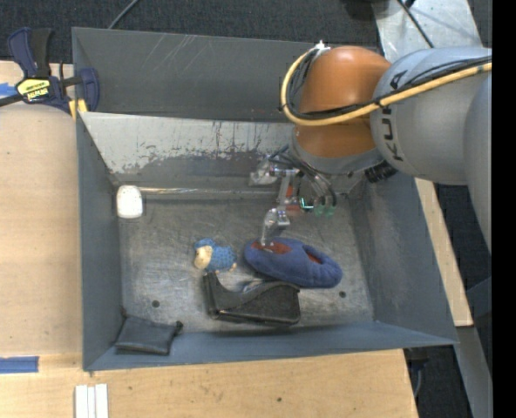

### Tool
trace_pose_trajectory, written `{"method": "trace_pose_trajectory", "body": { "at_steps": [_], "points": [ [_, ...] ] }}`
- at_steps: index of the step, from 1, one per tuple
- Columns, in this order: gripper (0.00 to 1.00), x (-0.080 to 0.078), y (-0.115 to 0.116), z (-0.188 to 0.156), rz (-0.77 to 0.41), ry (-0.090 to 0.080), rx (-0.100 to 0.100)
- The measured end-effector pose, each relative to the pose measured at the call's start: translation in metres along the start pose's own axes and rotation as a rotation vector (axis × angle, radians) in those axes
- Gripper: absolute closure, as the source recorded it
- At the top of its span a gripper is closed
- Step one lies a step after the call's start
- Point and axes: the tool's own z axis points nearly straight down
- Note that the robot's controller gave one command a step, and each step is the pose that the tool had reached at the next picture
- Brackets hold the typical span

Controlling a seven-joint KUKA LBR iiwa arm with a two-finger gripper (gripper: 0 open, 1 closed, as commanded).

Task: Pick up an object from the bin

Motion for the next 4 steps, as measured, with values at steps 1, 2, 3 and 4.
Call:
{"method": "trace_pose_trajectory", "body": {
  "at_steps": [1,2,3,4],
  "points": [
    [0.00,0.055,0.023,0.024,-0.100,-0.036,-0.003],
    [0.00,0.069,0.020,0.044,-0.102,-0.050,-0.006],
    [1.00,0.074,0.021,0.047,-0.103,-0.029,-0.006],
    [1.00,0.100,0.019,-0.071,-0.069,-0.015,0.000]
  ]
}}
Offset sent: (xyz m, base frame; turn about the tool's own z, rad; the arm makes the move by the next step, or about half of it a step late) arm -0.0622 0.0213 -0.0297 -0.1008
